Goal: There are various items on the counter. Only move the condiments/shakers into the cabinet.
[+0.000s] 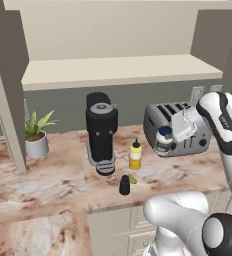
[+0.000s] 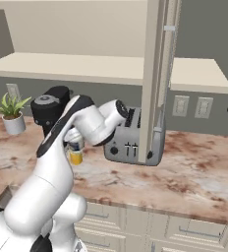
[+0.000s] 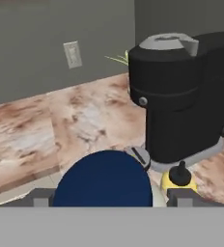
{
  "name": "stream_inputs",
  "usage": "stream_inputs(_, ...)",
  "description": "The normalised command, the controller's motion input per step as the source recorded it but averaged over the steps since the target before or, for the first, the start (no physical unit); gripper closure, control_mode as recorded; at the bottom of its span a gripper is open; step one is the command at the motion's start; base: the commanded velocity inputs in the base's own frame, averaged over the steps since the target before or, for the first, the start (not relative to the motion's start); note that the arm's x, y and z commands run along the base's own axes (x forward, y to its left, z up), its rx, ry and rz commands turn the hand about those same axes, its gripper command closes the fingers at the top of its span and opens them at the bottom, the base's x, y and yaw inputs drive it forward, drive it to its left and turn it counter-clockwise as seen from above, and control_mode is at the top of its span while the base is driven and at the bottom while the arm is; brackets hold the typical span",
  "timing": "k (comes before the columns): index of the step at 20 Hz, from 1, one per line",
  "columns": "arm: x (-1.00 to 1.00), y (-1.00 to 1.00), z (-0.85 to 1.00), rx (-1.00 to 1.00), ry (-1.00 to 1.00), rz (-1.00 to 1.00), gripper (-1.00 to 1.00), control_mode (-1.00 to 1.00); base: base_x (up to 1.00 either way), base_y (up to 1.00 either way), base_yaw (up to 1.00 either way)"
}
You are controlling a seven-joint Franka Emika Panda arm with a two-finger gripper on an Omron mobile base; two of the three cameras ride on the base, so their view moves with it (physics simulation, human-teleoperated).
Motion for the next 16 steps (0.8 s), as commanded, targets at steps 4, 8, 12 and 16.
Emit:
stream_inputs(4, 0.00, 0.00, 1.00, -0.01, -0.06, -0.31, 1.00, -1.00, 0.00, 0.00, 0.00)
stream_inputs(8, 0.00, 0.00, 1.00, 0.00, -0.06, -0.32, 1.00, -1.00, 0.00, 0.00, 0.00)
stream_inputs(12, 0.00, 0.00, 1.00, 0.00, -0.01, -0.30, 1.00, -1.00, 0.00, 0.00, 0.00)
stream_inputs(16, 0.00, 0.00, 1.00, 0.00, 0.00, -0.27, 1.00, -1.00, 0.00, 0.00, 0.00)
